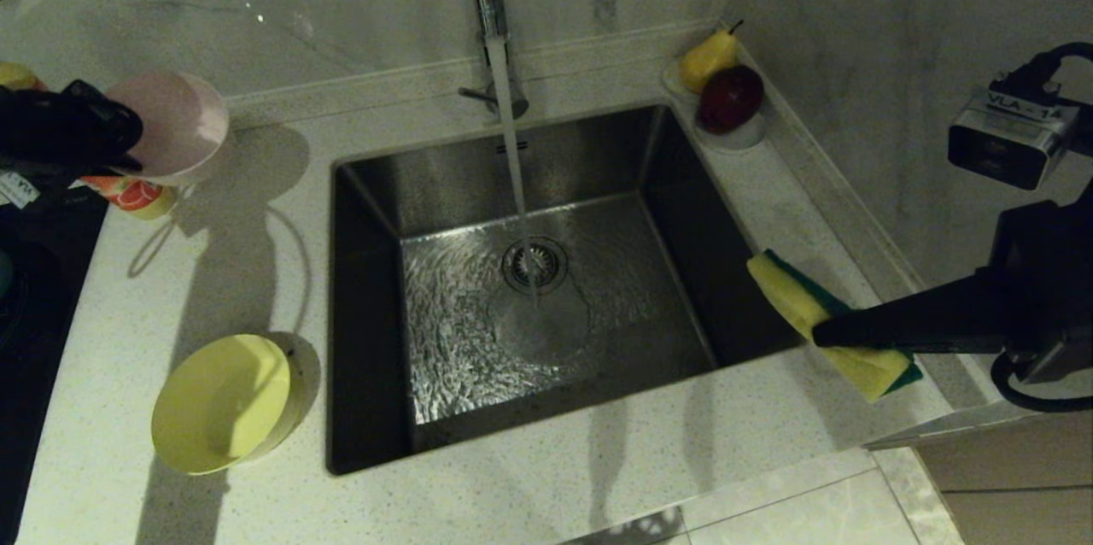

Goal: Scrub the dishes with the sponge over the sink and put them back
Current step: Wash the bowl

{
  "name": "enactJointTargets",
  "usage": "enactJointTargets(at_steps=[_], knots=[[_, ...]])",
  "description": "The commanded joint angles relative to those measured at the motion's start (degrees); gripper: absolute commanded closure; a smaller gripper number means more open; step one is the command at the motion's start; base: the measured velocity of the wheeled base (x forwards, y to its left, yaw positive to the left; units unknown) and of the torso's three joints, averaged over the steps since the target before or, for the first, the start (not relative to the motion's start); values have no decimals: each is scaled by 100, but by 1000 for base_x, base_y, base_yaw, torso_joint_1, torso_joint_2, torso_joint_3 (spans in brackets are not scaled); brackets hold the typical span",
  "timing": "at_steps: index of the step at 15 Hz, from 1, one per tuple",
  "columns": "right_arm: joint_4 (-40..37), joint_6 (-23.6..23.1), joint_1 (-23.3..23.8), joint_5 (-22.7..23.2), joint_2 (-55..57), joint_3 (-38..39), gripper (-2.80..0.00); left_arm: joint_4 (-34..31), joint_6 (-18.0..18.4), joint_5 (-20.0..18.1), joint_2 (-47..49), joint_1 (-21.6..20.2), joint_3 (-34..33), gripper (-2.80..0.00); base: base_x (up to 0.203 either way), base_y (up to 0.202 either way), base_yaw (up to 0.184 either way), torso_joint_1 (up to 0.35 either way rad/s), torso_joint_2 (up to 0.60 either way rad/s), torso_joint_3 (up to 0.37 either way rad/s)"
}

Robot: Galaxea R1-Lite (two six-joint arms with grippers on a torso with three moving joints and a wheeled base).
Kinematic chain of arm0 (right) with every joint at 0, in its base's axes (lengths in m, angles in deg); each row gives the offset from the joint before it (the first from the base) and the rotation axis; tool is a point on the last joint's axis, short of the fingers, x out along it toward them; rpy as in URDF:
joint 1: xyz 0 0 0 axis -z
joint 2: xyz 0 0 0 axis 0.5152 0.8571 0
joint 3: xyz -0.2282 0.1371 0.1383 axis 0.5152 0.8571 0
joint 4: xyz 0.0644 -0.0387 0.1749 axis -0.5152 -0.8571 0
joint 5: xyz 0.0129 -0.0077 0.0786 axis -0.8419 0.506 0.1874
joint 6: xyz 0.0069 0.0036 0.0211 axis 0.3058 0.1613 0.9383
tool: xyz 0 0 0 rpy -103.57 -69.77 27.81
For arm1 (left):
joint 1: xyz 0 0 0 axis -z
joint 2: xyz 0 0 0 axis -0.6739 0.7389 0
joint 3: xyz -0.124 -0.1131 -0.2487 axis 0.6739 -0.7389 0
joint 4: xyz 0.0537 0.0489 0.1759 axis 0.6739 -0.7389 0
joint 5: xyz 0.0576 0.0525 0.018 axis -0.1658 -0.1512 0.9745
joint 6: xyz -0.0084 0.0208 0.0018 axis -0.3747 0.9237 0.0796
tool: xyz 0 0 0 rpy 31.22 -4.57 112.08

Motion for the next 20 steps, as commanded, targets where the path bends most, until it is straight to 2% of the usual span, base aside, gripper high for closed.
enactJointTargets(at_steps=[1,4,5,8,11,14,20], knots=[[-15,16,-4,12,-10,74,0,334,-481,22,-298,266,6,0,0,0,0,0,0,0],[-16,-63,-12,25,-4,157,0,332,-652,155,-341,1048,5,0,0,0,0,0,0,0],[-16,-72,-21,26,-10,166,0,317,-680,406,-341,1446,-9,0,0,0,0,0,0,0],[-16,-97,-30,26,-30,175,0,268,-719,1492,-259,2642,-116,0,0,0,0,0,0,0],[-16,-99,-30,26,-141,192,0,269,-731,1752,-164,3421,-324,0,0,0,0,0,0,0],[-16,-176,-23,17,-173,254,0,302,-717,1921,181,3788,-508,0,0,0,0,0,0,0],[-9,-195,-21,1,-247,305,0,333,-814,1919,678,4337,-470,0,0,0,0,0,0,0]])
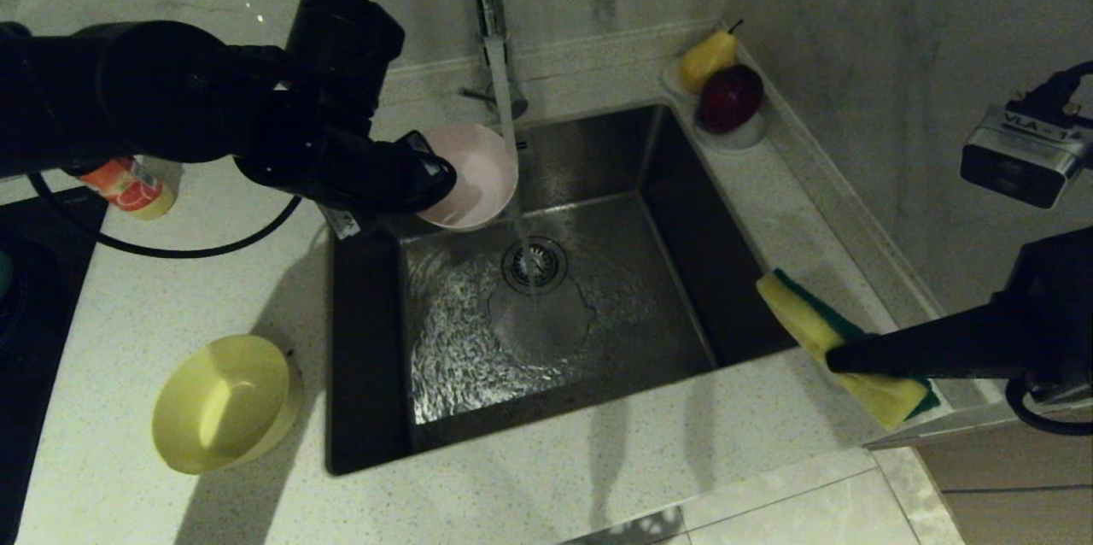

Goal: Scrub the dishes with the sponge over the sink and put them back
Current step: Wash the bowl

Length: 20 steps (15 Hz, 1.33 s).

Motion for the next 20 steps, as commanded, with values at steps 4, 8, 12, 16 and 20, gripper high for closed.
enactJointTargets(at_steps=[4,8,12,16,20], knots=[[-13,15,-1,23,-74,43,0,-1,-22,28,405,339,3,0,0,0,0,0,0,0],[120,15,17,23,-65,123,0,-7,-83,20,405,339,-32,0,0,0,0,0,0,0],[154,15,17,23,-65,131,0,-19,-166,2,379,348,-28,0,0,0,0,0,0,0],[154,15,17,23,-56,149,0,-19,-224,-8,388,427,-32,0,0,0,0,0,0,0],[154,15,17,23,-47,149,0,-45,-241,-33,335,427,-85,0,0,0,0,0,0,0]])
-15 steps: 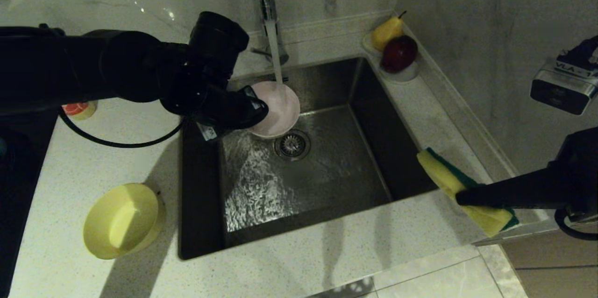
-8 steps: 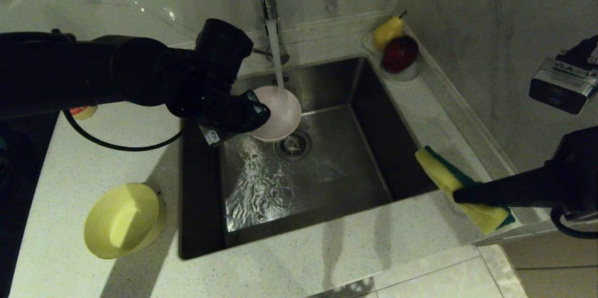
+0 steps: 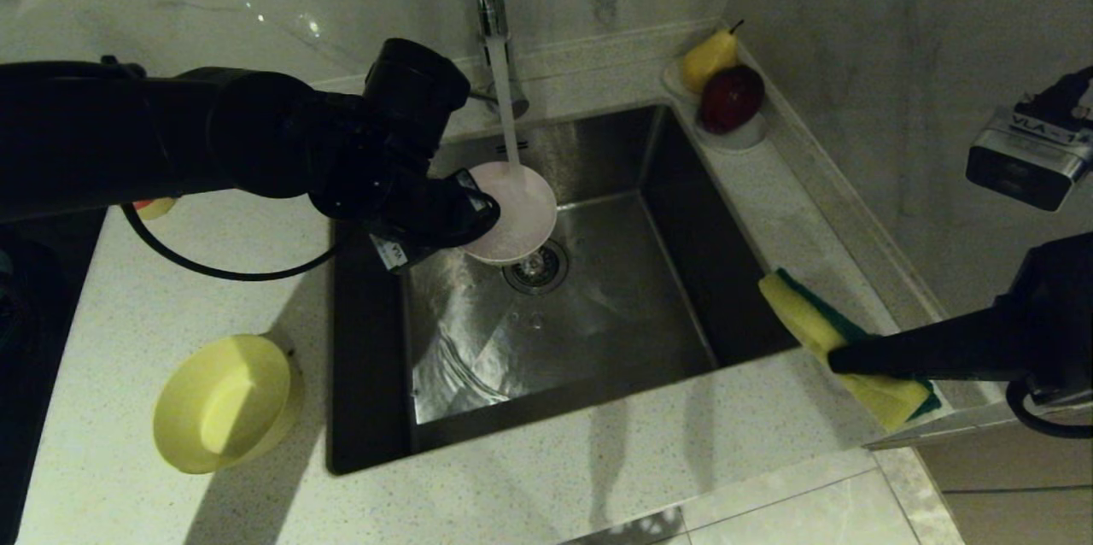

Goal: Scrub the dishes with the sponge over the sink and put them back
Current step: Wash the bowl

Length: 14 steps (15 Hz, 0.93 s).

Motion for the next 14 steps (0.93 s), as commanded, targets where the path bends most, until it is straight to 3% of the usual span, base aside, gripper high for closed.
enactJointTargets(at_steps=[1,4,7,10,12,14], knots=[[-19,17,-1,18,23,1,0,-28,-29,6,-47,13,-19,0,0,0,0,0,0,0],[-19,19,-1,25,15,1,0,-37,-26,-16,-124,13,-156,0,0,0,0,0,0,0],[-19,26,-1,20,-3,1,0,-42,-23,-338,-324,13,-421,0,0,0,0,0,0,0],[-27,35,-1,18,-47,2,0,-28,-1,-274,-698,-9,-677,0,0,0,0,0,0,0],[-21,35,-1,18,-68,54,0,31,114,-20,-1139,-43,-895,0,0,0,0,0,0,0],[-19,35,-10,27,-73,54,0,575,669,510,-1559,-66,-1241,0,0,0,0,0,0,0]])
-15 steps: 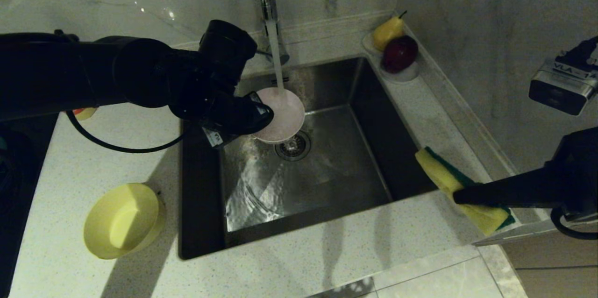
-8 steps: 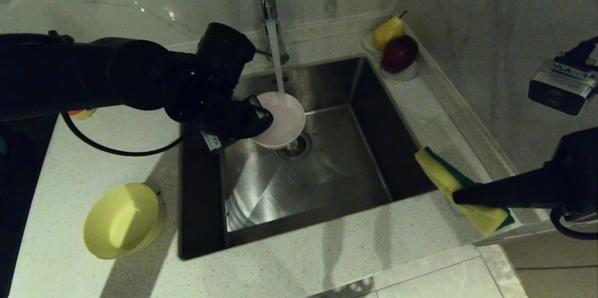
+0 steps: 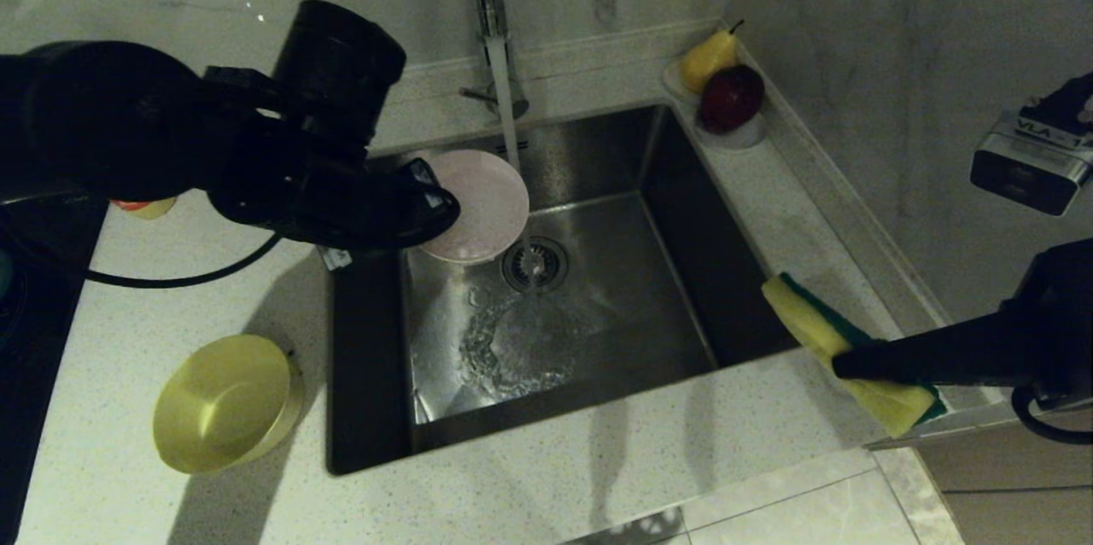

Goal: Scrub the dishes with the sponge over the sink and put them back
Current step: Wash the bowl

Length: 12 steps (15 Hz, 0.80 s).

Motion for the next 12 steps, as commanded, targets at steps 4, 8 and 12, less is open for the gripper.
enactJointTargets(at_steps=[4,8,12], knots=[[-21,27,-17,17,-17,19,0,2589,1463,756,-987,-83,-1727,0,0,0,0,0,0,0],[-12,18,-17,11,38,31,0,4968,2563,789,-1312,-286,-2951,0,0,0,0,0,0,0],[-12,9,-17,20,116,28,0,6491,3195,753,-1350,-442,-3306,0,0,0,0,0,0,0]])
